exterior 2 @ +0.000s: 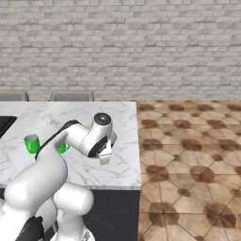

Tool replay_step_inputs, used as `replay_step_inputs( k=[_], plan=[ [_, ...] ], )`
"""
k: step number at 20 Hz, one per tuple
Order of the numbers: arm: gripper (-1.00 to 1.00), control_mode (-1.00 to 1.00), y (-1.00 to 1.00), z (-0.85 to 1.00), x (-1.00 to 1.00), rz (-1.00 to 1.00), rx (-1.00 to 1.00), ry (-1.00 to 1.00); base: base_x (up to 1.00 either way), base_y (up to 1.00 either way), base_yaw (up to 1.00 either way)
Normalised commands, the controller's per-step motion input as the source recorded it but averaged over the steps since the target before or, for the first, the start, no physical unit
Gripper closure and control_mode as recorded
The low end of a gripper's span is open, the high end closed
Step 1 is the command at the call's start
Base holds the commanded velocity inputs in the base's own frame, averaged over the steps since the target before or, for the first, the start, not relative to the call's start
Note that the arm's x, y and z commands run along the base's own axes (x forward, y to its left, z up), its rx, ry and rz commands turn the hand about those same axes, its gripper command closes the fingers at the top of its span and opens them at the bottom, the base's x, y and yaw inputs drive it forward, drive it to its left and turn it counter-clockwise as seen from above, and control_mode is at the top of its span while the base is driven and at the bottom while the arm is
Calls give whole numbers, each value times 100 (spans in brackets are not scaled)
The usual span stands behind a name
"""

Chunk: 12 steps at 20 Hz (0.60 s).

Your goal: Clear the mugs and bowl far away from the sink.

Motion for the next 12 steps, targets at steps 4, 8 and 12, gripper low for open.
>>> replay_step_inputs(
  k=[4, 8, 12],
  plan=[
    [100, -100, -6, -32, 43, 7, 0, 11, 0, 0, 0],
    [100, -100, 0, -20, 36, 7, 0, 1, 0, 0, 0],
    [100, -100, 0, -14, 15, 8, -7, -18, 0, 0, 0]
  ],
)
